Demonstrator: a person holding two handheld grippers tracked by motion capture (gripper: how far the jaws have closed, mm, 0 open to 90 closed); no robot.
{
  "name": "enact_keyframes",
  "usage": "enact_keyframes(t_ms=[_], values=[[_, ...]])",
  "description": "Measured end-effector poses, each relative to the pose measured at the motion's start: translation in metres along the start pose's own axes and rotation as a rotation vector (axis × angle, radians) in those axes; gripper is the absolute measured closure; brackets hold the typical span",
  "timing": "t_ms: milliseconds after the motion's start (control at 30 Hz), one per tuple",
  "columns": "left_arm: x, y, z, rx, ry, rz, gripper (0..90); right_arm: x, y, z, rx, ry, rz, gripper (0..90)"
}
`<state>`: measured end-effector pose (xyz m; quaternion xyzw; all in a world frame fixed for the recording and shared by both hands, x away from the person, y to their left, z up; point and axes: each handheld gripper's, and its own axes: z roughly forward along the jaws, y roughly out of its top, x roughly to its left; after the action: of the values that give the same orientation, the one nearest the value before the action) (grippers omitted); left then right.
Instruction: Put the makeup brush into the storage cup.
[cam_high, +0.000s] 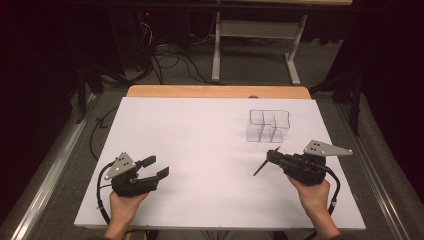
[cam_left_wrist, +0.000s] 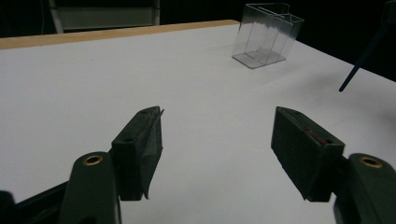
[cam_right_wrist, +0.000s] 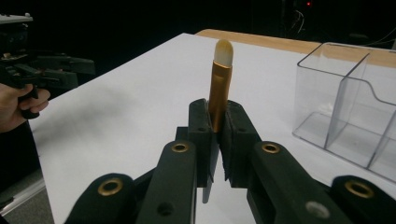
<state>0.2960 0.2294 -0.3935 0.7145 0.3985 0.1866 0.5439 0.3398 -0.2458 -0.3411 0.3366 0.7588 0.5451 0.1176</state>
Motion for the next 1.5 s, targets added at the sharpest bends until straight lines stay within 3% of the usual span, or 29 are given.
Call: enact_keyframes(t_ms=[700,1500], values=[[0.000,0.000,0.005,0.012,-0.001,0.008,33.8,-0.018,0.022,-0.006,0.008,-0.083,-0.023,85.4],[-0.002,0.000,0.007,0.018,-0.002,0.017,33.6,-0.044,0.038,-0.008,0.018,-0.193,0.004,85.4]])
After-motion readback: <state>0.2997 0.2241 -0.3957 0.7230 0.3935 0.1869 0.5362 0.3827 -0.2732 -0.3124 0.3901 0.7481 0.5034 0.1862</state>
